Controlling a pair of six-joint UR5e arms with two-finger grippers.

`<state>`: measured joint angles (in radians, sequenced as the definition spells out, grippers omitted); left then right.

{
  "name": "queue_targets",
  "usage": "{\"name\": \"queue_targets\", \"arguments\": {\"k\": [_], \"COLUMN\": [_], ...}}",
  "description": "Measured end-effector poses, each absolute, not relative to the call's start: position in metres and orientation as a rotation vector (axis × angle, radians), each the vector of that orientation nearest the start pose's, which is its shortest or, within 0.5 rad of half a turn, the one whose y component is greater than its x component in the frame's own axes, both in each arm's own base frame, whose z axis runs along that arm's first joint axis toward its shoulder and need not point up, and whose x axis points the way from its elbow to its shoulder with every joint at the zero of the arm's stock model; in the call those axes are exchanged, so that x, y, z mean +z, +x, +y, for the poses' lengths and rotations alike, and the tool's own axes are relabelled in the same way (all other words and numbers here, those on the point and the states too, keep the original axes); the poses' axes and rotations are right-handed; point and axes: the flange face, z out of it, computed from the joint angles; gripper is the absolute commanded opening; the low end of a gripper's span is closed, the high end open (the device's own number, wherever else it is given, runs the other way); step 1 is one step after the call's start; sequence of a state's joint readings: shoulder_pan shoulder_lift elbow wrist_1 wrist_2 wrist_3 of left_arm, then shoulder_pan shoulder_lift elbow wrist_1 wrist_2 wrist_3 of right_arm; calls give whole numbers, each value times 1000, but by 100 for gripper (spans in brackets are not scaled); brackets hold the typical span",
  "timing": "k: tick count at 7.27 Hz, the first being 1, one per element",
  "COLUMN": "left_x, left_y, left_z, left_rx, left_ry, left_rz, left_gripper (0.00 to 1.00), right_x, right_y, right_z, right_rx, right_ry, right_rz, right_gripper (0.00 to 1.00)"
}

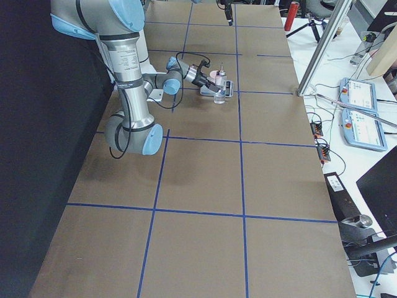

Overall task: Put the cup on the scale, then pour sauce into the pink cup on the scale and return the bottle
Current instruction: 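Carry the bottle with the right gripper over the pink cup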

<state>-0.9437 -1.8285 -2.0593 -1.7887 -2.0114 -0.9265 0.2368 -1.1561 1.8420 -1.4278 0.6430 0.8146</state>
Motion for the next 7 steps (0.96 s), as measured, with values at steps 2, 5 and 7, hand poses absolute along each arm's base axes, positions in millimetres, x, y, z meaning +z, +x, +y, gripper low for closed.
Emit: {"name": "queue_targets", "arguments": {"k": [2, 5, 7], "left_x": [277, 277, 277], "left_y": [236, 236, 237], "left_z": [-480, -480, -480], "left_rx": [-59, -59, -55], "left_ry": [389, 388, 385], "left_rz": [953, 953, 955], "left_gripper": [61, 61, 61], "right_x": [257, 260, 254], "right_y": [-516, -517, -523], "right_z": [-346, -349, -352], "right_rx": [-194, -341, -483], "right_ry": [1156, 1175, 1146], "right_rz": [-179, 16, 178], "right_gripper": [0, 0, 0]}}
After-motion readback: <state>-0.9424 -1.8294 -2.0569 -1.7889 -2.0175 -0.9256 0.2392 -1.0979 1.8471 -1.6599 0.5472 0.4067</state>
